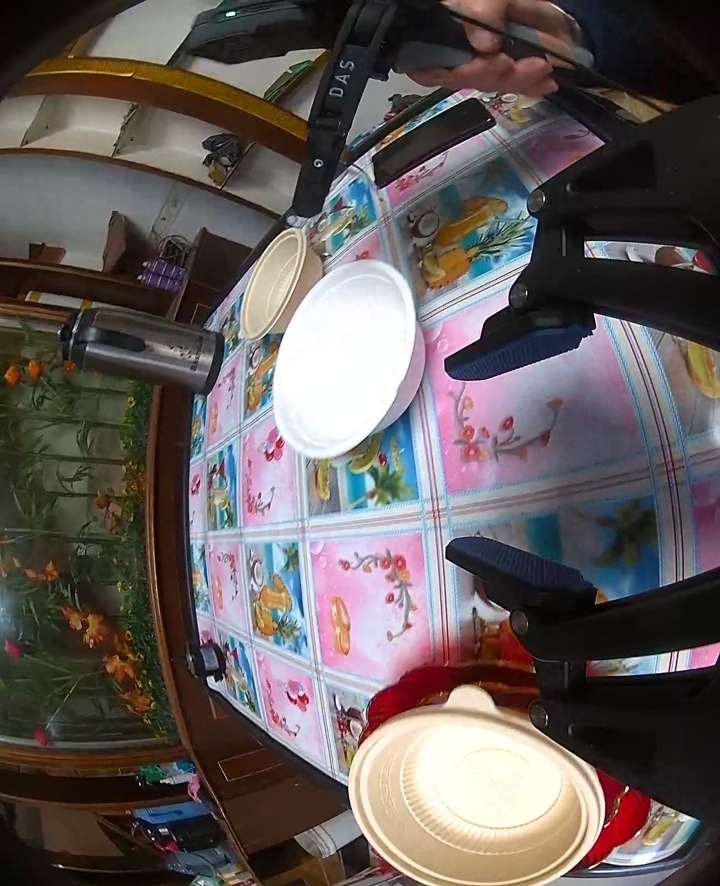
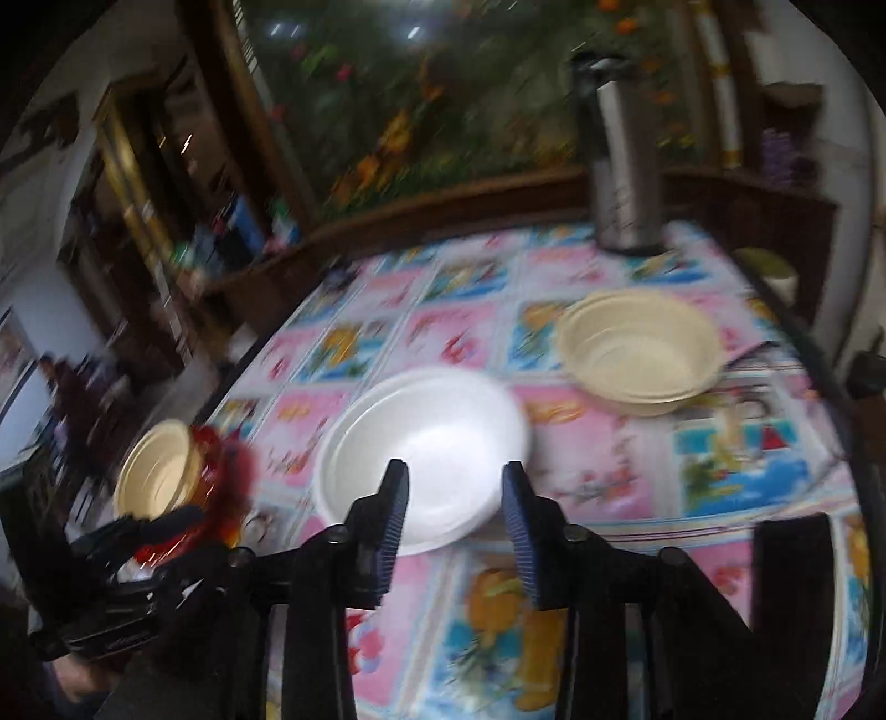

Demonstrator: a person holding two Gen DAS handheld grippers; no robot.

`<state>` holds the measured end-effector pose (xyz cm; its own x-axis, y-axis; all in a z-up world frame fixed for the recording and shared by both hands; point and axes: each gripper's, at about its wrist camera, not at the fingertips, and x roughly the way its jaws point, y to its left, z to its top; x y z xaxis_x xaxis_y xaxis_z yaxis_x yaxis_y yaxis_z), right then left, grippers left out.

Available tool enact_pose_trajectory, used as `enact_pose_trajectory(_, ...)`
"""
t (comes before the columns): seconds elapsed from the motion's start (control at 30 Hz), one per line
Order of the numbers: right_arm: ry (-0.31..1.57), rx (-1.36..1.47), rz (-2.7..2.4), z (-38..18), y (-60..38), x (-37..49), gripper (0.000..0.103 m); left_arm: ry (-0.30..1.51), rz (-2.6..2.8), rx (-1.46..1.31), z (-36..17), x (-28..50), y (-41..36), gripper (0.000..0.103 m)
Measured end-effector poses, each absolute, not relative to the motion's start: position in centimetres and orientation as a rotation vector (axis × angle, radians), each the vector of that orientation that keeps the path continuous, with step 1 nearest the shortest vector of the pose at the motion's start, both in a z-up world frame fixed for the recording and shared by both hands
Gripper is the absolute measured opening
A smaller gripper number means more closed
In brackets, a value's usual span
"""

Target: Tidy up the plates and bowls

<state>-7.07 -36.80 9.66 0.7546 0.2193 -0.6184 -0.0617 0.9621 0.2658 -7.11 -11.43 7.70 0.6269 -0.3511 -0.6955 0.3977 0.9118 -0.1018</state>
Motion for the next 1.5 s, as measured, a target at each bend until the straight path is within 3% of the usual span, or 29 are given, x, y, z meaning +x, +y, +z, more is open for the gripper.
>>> enact_pose_trajectory(0.5, 0.680, 0.416, 0.092, 6.6, -40.2, -1.6, 0.042, 0.779, -0.408, 0.097, 7.8, -4.3, -14.6, 0.058)
enact_pose_trajectory(0.6, 0.685, 0.400, 0.130, 5.8, -40.5, -0.9, 0.042, 0.750, -0.371, 0.093, 8.2, -2.7, -15.0, 0.074)
enact_pose_trajectory(0.63, 0.697, 0.377, 0.128, 5.6, -40.5, -1.0, 0.042, 0.746, -0.363, 0.088, 8.1, -2.0, -15.2, 0.074)
enact_pose_trajectory(0.87, 0.758, 0.439, 0.202, 4.2, -40.6, -0.8, 0.042, 0.764, -0.339, 0.057, 5.7, 1.7, -16.3, 0.074)
enact_pose_trajectory(1.43, 0.859, 0.347, 0.202, 2.8, -38.2, -0.5, 0.039, 0.669, -0.307, 0.131, 4.7, 1.2, -17.6, 0.074)
enact_pose_trajectory(1.5, 0.868, 0.342, 0.206, 2.5, -38.0, -0.4, 0.034, 0.666, -0.302, 0.142, 4.6, 1.1, -17.7, 0.064)
